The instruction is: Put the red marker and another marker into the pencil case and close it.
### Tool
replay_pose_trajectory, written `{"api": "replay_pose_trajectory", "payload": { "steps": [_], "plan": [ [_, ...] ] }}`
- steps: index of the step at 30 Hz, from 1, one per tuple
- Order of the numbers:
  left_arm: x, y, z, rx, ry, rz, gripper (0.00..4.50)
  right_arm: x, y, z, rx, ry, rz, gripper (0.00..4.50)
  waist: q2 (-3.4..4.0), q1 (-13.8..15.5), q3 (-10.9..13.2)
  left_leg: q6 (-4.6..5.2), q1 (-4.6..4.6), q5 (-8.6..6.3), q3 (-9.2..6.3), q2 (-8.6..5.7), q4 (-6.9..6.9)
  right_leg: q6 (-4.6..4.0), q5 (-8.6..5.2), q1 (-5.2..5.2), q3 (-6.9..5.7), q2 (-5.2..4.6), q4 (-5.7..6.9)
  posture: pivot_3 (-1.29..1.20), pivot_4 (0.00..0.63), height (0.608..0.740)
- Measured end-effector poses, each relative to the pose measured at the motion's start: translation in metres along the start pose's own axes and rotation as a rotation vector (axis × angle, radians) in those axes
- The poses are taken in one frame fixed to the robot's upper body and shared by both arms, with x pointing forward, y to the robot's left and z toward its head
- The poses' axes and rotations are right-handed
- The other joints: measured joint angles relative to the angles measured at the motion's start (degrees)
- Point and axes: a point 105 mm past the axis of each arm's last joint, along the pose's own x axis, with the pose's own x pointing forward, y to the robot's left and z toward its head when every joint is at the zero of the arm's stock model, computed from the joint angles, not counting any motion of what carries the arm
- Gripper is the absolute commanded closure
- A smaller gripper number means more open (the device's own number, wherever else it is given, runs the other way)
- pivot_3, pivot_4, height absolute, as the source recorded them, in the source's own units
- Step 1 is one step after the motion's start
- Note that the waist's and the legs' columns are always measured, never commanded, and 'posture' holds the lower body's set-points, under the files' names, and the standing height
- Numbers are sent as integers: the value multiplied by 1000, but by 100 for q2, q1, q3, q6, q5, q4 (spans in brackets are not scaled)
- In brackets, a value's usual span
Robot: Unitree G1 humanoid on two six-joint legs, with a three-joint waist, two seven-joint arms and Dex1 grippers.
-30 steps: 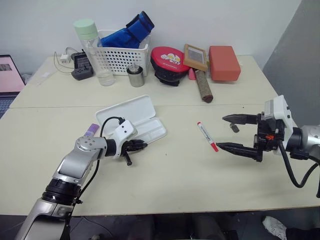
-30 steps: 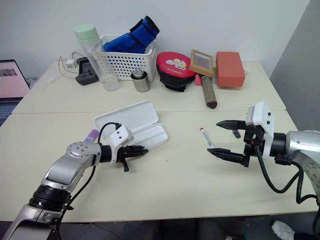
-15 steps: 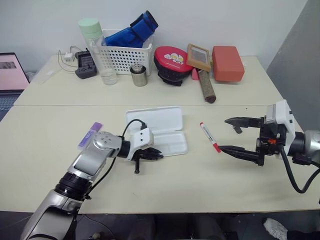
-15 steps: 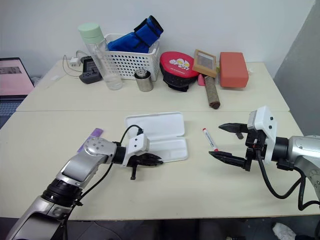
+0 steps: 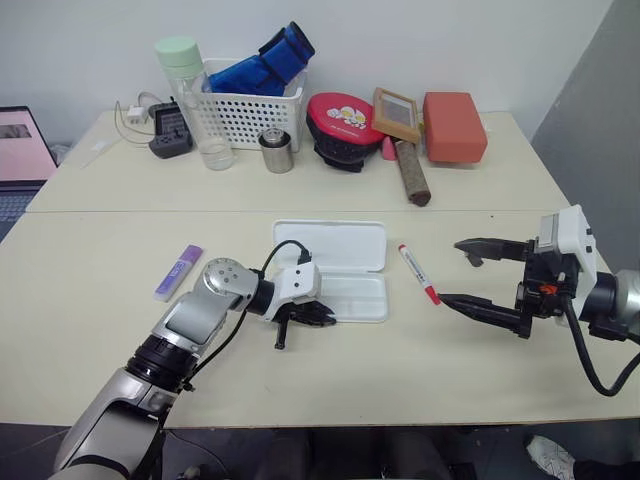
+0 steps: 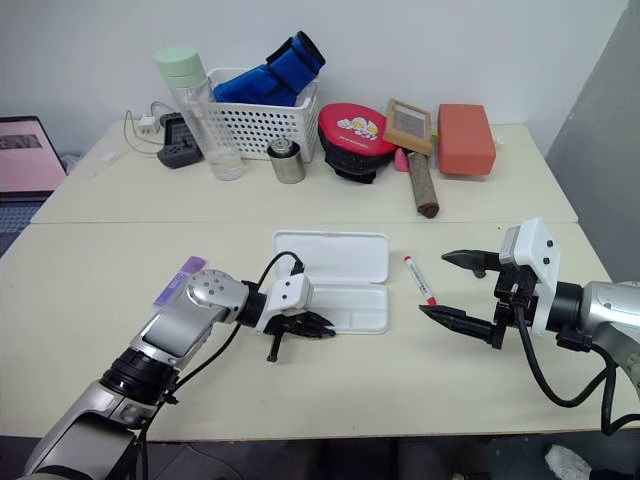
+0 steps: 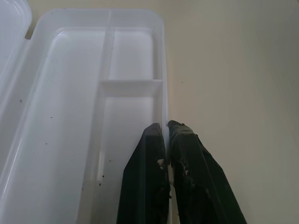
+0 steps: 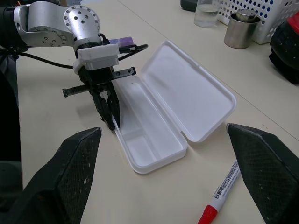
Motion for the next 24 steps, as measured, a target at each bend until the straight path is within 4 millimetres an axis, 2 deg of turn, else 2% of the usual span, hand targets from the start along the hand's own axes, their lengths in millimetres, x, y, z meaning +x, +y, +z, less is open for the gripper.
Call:
{"api": "replay_pose_trajectory", "payload": {
  "steps": [6, 8, 9, 12, 15, 24],
  "plan": [
    [0, 0, -1, -14, 3, 6, 4469, 0, 1, 0, 4, -3, 5, 0, 0, -1, 0, 0, 0, 0, 0, 0, 0, 0, 0, 0, 0, 0, 0, 0, 150, 740],
    [1, -1, -2, -25, 5, 9, 3905, 0, 1, 0, 4, -3, 4, 0, 0, -3, 0, 0, 0, 0, 0, 1, 0, 0, 0, 0, 0, 1, 0, 0, 150, 740],
    [1, -1, -3, -36, 9, 11, 3807, 0, 1, 0, 3, -3, 3, 0, 0, -3, 0, 0, 0, 0, 0, 1, 0, 0, 0, 0, 0, 1, 0, 0, 150, 740],
    [2, -3, -4, -64, 9, 5, 3084, 0, 1, 0, 3, -4, 1, 0, 0, -4, 0, 0, 0, 0, 0, 1, 0, 0, 0, 0, 0, 1, 0, 0, 150, 740],
    [2, -5, -3, -68, 9, 1, 2643, 0, 1, 0, 3, -4, 1, 0, 0, -4, 0, 0, 0, 0, 0, 1, 1, 0, 0, 0, 1, 1, 0, 0, 150, 740],
    [3, -10, 7, -80, -21, 7, 797, 1, 0, 0, 8, -3, 11, 0, 0, -6, 0, 0, 0, 0, 0, 2, 1, 0, 0, 0, 1, 2, 0, 0, 150, 740]
  ]
}}
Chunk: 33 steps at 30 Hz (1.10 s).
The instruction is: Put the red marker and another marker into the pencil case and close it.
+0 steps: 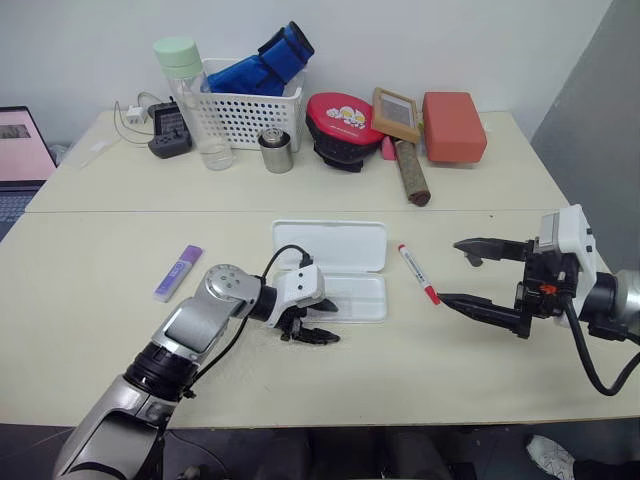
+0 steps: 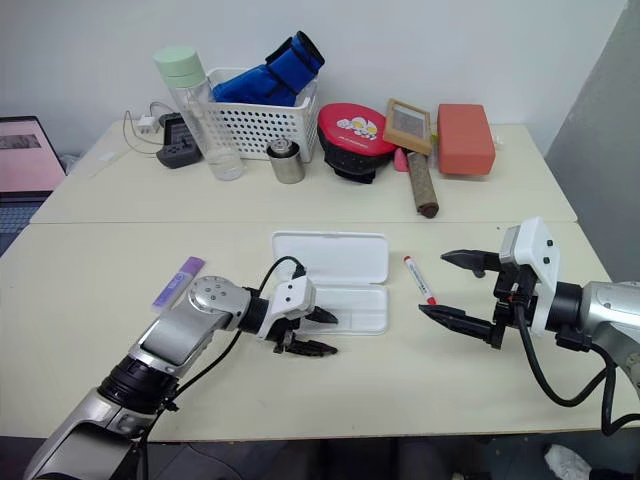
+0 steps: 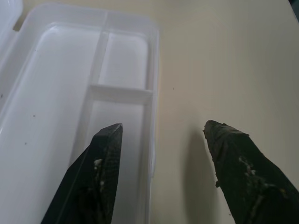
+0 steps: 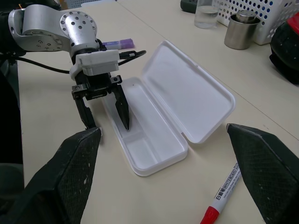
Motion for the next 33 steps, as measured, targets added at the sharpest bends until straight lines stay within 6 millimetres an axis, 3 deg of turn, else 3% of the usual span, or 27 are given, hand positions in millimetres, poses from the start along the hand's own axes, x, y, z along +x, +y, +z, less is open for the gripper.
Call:
{"api": "replay_pose_trajectory", "payload": {
  "steps": [4, 11, 15, 17, 19, 23, 26, 33],
  "plan": [
    [-4, -4, 10, -27, -58, -4, 27, 1, 0, 0, 0, -1, 8, 0, 0, -5, 0, 0, 1, 0, -2, 1, 0, 0, 0, 0, 1, 0, 0, 0, 150, 740],
    [-10, -11, 28, -43, -139, 16, 27, 6, -5, -2, 4, 4, -8, 0, 0, -6, 0, 0, 0, 0, -4, 2, 0, 0, 0, 0, 1, 0, 0, 0, 150, 740],
    [-23, 2, 52, -38, -262, 130, 27, 18, -29, -26, 64, 63, -155, 0, -1, -18, -1, -1, 3, 0, -6, 2, 2, 0, 0, 0, 4, 0, 2, 0, 150, 740],
    [-35, 12, 69, -42, -367, 244, 27, 29, -63, -45, 175, 102, -361, 0, -3, -78, -1, -4, 4, 2, -10, 5, 2, -1, 1, -3, 10, -1, 5, 0, 150, 740],
    [-38, 11, 75, -34, -391, 261, 27, 31, -69, -56, 217, 145, -411, 0, 0, -89, -3, -6, 2, 3, -11, 4, -1, -1, 1, -7, 12, -1, 7, 0, 150, 740],
    [-42, 16, 84, -40, -456, 335, 27, 52, -73, -74, 284, 211, -500, 0, 0, -105, -3, -19, -8, 11, -7, 11, 2, -1, 1, -11, 12, -1, 3, 0, 150, 740],
    [-44, 12, 91, -23, -472, 333, 27, 72, -61, -95, 368, 270, -489, 0, 2, -107, -3, -17, -7, 10, -6, 7, 0, -2, 1, -13, 13, -1, 8, 0, 150, 740],
    [-39, 8, 94, -14, -467, 323, 27, 93, -50, -106, 381, 315, -486, 0, 3, -109, -4, -4, -3, 3, -4, 6, 1, -1, 1, -11, 11, 1, 8, 0, 150, 740]
  ]
}}
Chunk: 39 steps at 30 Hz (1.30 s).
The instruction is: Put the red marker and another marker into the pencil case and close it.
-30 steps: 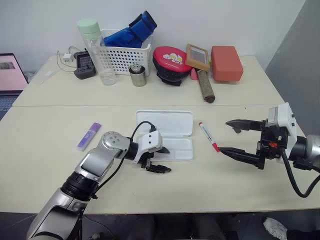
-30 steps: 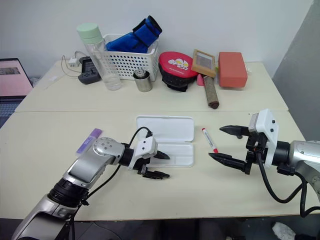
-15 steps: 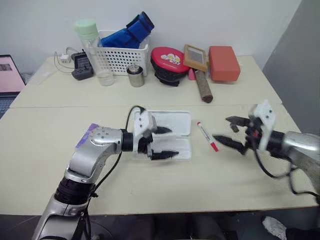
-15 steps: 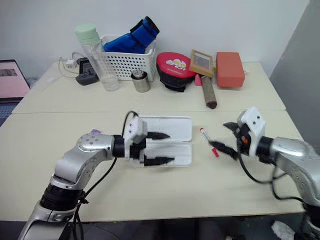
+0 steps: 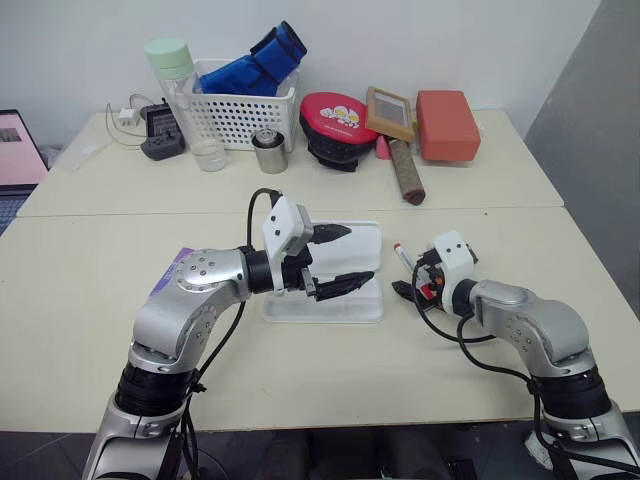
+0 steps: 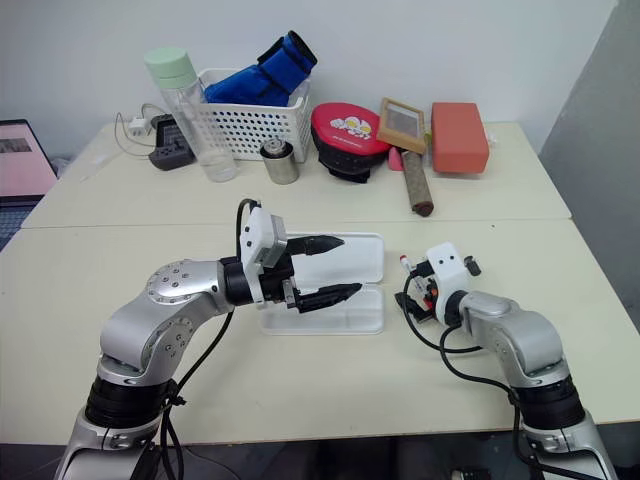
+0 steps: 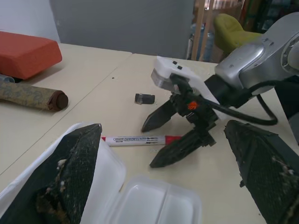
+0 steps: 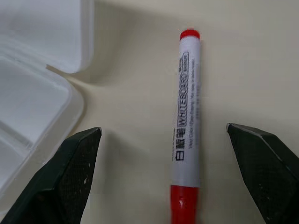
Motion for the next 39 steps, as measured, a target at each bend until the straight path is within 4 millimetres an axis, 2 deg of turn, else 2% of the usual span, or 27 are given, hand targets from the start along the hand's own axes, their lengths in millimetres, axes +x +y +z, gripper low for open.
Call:
{"api": "replay_pose_trajectory", "payload": {
  "steps": [4, 5, 15, 19, 23, 27, 30, 31, 33, 35, 37, 39],
  "plan": [
    [1, 0, 0, 1, 1, -3, 0, 4, -3, -1, 2, 2, -36, 626, 0, -10, -3, 1, 15, 0, 3, 3, 0, 0, 1, 10, 3, 6, 2, 0, 150, 740],
    [1, -1, 0, 1, 2, -5, 0, 5, -4, -1, -6, 4, -47, 960, 0, -8, -3, 1, 17, 0, 3, 2, 0, 0, 1, 12, 3, 6, 2, 0, 150, 740],
    [0, 0, 0, 11, 11, -6, 0, 4, -13, -2, -36, 15, -93, 3103, 0, -7, -4, 1, 18, 0, 2, 2, 0, 1, 1, 13, 3, 6, 1, 0, 150, 740],
    [1, -1, 0, 13, 13, -14, 0, 4, -11, -2, -40, 14, -78, 4161, 0, -7, -4, 1, 17, -1, 2, 2, 0, 1, 1, 13, 4, 6, 1, 0, 150, 740],
    [1, -1, 1, 23, 12, -13, 0, 2, -11, -2, -47, 18, -71, 4244, 0, -5, -4, 1, 17, -1, 2, 2, -1, 1, 1, 12, 3, 6, 1, 0, 150, 740],
    [-5, 1, -3, 34, 42, -3, 0, -12, -15, -7, -85, 47, -42, 4244, 1, 0, -3, 2, 10, -1, 1, 0, -4, 2, 1, 8, 2, 4, -5, 0, 150, 740],
    [-17, 2, -12, 29, 96, 6, 0, -27, -18, -11, -142, 90, 11, 4244, 4, -3, -1, 3, 5, -2, 2, 1, -5, 1, 1, 2, 3, 5, -5, 0, 150, 740],
    [-24, 2, -16, 25, 118, 11, 0, -36, -18, -13, -181, 109, 50, 4244, 4, -3, -1, 3, 4, -2, 1, 2, -6, 2, 0, 1, 2, 5, -7, 0, 150, 740],
    [-51, 5, -29, 2, 191, 41, 0, -57, -19, -15, -304, 157, 142, 4244, 12, -30, 4, 5, 6, -3, 3, 7, -8, 1, 0, -3, 5, 9, -8, 0, 150, 740],
    [-76, 7, -38, -19, 258, 77, 0, -69, -20, -11, -396, 168, 207, 4244, 12, -56, 5, 5, 11, -3, 4, 16, -9, 0, 0, -2, 6, 18, -8, 0, 150, 740],
    [-88, 4, -40, -31, 272, 71, 0, -70, -10, -2, -457, 122, 278, 4244, 12, -47, 5, 5, 14, -3, 5, 21, -8, 1, 0, 2, 3, 22, -7, 0, 150, 740],
    [-100, -1, -38, -42, 278, 59, 0, -66, 8, 7, -538, 61, 394, 4244, 7, -42, 9, 5, 13, -3, 6, 29, -7, -1, 0, 1, 3, 28, -8, 0, 150, 740]
  ]
}}
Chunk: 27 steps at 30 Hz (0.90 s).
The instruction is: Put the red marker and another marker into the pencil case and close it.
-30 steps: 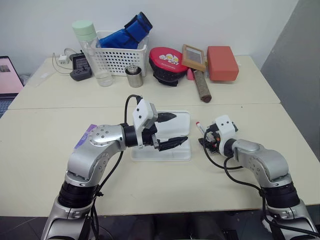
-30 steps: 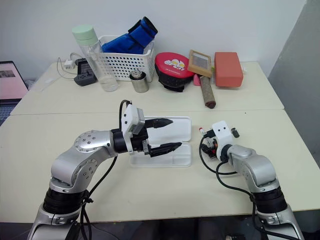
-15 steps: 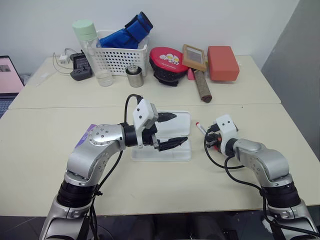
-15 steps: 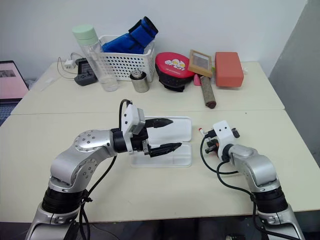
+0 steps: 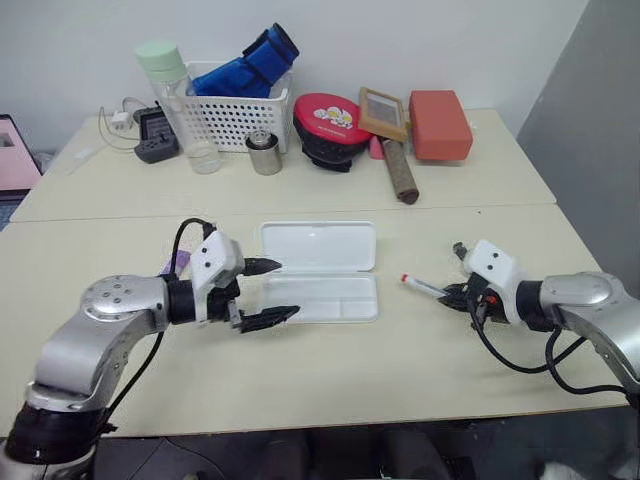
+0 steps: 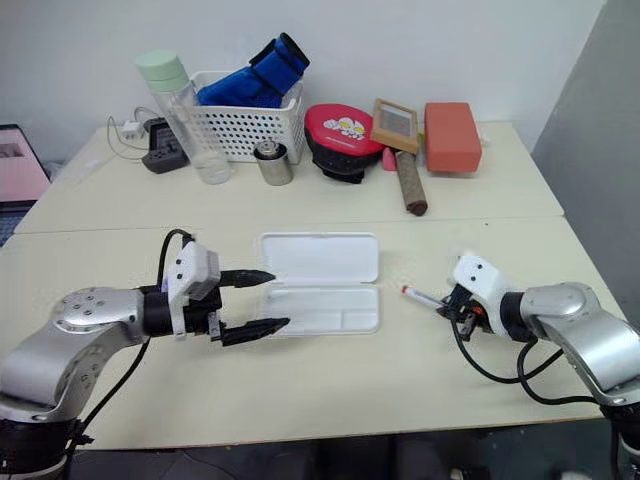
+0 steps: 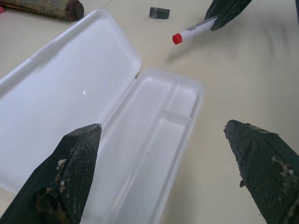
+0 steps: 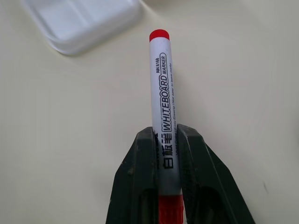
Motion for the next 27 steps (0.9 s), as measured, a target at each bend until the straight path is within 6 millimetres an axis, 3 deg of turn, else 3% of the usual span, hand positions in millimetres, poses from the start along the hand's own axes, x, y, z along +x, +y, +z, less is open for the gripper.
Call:
{"api": "replay_pose_trajectory", "payload": {
  "steps": [4, 10, 17, 27],
  "plan": [
    [-21, 3, 3, 17, 28, 14, 0, 22, 6, 37, -156, -127, 110, 4244, -1, 6, 2, -1, 1, 0, -2, -1, 2, -2, 1, 0, 3, 0, 0, 0, 150, 740],
    [-29, 2, 8, 12, 10, 15, 0, 65, 2, 63, -266, -155, 178, 4244, -1, 36, 2, -3, -19, 1, -11, -12, 2, -3, 2, -15, -1, -12, 0, 0, 150, 740],
    [-27, -5, 10, 2, 11, 25, 0, 95, 11, 63, -297, -134, 264, 4244, -1, 33, 3, -4, -22, 1, -15, -17, 2, -4, 2, -19, -1, -20, 1, 0, 150, 740],
    [-25, -7, 11, -17, 8, 39, 0, 116, 18, 79, -318, -166, 315, 4244, 0, 26, 3, -4, -17, 2, -14, -15, 2, -6, 4, -18, -1, -15, 5, 0, 150, 740]
  ]
}}
